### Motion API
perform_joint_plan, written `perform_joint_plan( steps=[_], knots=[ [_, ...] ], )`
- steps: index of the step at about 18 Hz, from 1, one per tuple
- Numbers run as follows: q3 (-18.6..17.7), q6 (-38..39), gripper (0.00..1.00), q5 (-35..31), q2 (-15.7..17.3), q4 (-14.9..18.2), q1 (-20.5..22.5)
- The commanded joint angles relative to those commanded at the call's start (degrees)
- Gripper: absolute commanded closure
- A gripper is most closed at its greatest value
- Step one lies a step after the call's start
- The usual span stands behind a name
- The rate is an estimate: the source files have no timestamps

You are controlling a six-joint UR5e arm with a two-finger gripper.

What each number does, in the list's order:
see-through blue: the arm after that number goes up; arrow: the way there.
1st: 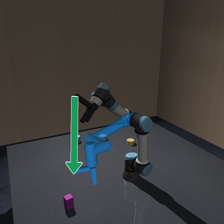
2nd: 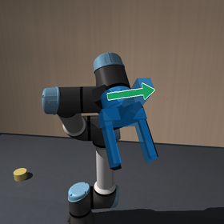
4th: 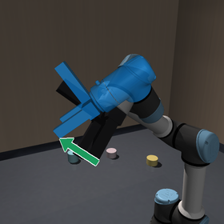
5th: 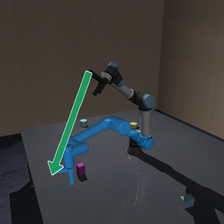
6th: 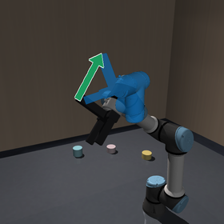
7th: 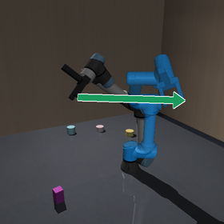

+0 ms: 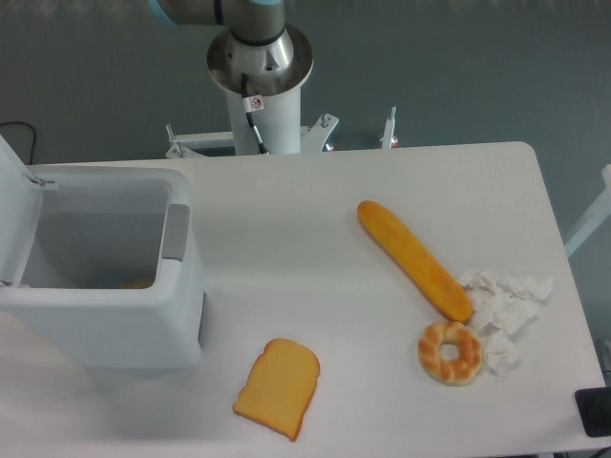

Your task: Close the trash can

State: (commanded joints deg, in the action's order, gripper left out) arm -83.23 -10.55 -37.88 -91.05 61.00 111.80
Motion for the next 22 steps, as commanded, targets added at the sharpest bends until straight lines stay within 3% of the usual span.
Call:
perform_joint_plan(
  steps=[22],
  knots=[
    [-0.5, -0.4, 0.0, -0.3, -2.2, 0.0, -0.8]
  ],
)
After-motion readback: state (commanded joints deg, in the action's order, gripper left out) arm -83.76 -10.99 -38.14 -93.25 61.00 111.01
